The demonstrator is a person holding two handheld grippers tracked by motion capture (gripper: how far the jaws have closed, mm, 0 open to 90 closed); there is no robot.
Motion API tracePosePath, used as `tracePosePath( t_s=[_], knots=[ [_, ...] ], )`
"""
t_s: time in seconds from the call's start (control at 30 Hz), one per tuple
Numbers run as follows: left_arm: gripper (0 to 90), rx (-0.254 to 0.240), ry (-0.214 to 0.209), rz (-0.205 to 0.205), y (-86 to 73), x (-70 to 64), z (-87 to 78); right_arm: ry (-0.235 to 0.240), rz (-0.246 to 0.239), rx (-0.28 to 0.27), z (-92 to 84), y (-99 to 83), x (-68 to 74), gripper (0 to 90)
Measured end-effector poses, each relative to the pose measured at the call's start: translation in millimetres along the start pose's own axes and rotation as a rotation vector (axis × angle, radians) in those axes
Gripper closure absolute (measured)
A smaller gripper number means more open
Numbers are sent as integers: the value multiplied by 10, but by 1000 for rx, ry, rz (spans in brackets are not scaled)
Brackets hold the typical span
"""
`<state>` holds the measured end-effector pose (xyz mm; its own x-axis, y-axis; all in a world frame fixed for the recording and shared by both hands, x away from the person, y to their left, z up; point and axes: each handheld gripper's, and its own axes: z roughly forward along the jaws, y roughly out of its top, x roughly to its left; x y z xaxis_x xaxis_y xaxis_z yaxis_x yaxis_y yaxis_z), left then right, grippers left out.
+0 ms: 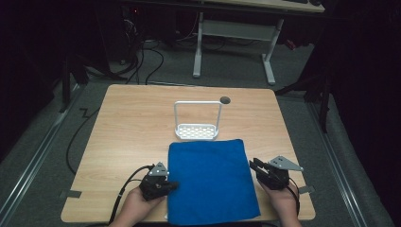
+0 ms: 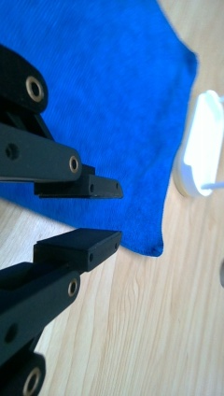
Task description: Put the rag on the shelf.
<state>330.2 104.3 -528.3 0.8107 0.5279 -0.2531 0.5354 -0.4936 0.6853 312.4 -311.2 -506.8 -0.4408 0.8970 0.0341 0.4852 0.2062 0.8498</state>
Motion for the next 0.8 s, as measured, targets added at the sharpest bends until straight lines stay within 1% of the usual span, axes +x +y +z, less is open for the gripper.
tracePosePath(
  t_s=[0.1,0.13,0.2,0.23,0.27,0.33,0.37,0.4,0.43,0.47,0.5,0.53,0.6,0.63,0.73,0.8],
  knots=[
    [892,10,4,-7,-46,33,-75,21,-18,25,65,-3,30,777],
    [887,13,7,-11,-64,36,-101,29,-13,31,75,-7,46,787],
    [858,18,14,-16,-77,32,-134,45,-21,46,107,-16,103,802],
    [835,7,20,-13,-76,31,-144,48,-25,53,124,-13,136,808],
    [795,-14,27,-14,-66,33,-148,51,-34,59,148,-4,165,814],
    [704,-73,35,-25,-26,56,-135,50,-48,70,224,31,215,820],
    [693,-91,38,-24,-6,65,-124,49,-57,74,281,52,231,822],
    [678,-105,52,-16,30,80,-96,45,-67,82,324,69,244,825],
    [664,-106,69,-12,54,90,-65,29,-81,101,400,99,264,826],
    [658,-97,73,-12,67,104,-35,7,-99,120,457,119,279,826],
    [658,-81,71,-14,70,114,-5,-3,-110,137,502,123,289,826],
    [661,-58,77,-7,63,114,25,-7,-114,156,533,111,296,826],
    [680,-56,90,28,38,92,22,-17,-138,191,568,75,319,827],
    [694,-44,86,29,33,94,3,-15,-143,185,561,67,322,827],
    [708,-56,51,-10,-47,118,-63,-2,-130,189,532,53,322,827],
    [725,-54,40,-20,-100,120,-115,22,-119,187,500,28,343,827]
  ],
)
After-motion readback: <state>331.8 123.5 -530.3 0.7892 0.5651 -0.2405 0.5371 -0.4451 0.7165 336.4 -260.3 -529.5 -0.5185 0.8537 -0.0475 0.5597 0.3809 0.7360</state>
